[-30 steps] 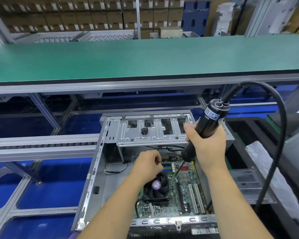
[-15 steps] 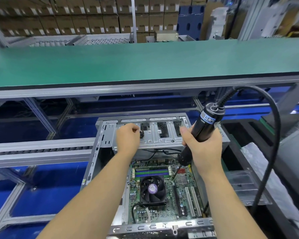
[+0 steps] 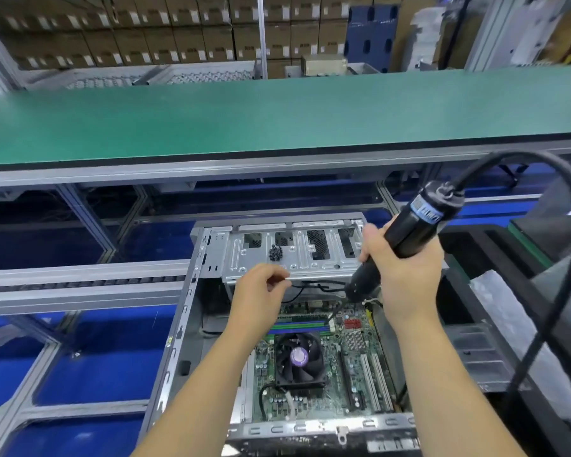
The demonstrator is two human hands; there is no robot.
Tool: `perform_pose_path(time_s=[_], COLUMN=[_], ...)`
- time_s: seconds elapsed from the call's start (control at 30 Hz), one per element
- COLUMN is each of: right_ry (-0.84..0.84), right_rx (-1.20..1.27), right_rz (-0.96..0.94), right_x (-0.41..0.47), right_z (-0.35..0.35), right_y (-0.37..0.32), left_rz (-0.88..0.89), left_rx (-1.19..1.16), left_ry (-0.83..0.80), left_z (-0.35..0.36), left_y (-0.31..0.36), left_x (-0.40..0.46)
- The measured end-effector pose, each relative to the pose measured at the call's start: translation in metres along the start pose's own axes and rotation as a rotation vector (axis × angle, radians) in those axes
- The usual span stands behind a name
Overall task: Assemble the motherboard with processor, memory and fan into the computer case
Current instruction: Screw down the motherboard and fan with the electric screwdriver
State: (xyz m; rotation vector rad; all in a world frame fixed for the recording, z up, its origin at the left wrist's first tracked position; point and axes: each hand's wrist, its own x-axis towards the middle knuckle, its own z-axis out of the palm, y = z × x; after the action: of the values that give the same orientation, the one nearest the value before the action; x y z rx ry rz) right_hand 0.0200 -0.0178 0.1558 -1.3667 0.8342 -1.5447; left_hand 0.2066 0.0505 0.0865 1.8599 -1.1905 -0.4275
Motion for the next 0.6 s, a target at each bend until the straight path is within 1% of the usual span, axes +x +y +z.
perform_pose_path(time_s=[0.07, 0.13, 0.2, 0.37, 0.6], right_ry=[0.028, 0.042, 0.05, 0.058, 0.067], right_rx=[0.036, 0.093, 0.141, 0.214, 0.3], right_rz=[-0.035, -0.06, -0.074, -0.042, -0.014], right_x=[0.003, 0.004, 0.004, 0.0, -0.01], right_z=[0.002, 0.006, 0.01, 0.018, 0.02], right_y=[-0.005, -0.012, -0.018, -0.021, -0.026], left_rz=[-0.079, -0.12, -0.126, -0.136, -0.123], left_rx=[0.032, 0.043, 0.048, 0.121, 0.078], left_ry=[-0.057, -0.11, -0.132, -0.182, -0.218], left_z=[0.001, 0.002, 0.004, 0.014, 0.015], left_y=[-0.015, -0.024, -0.027, -0.03, -0.036], left_x=[-0.011, -0.02, -0.025, -0.029, -0.031])
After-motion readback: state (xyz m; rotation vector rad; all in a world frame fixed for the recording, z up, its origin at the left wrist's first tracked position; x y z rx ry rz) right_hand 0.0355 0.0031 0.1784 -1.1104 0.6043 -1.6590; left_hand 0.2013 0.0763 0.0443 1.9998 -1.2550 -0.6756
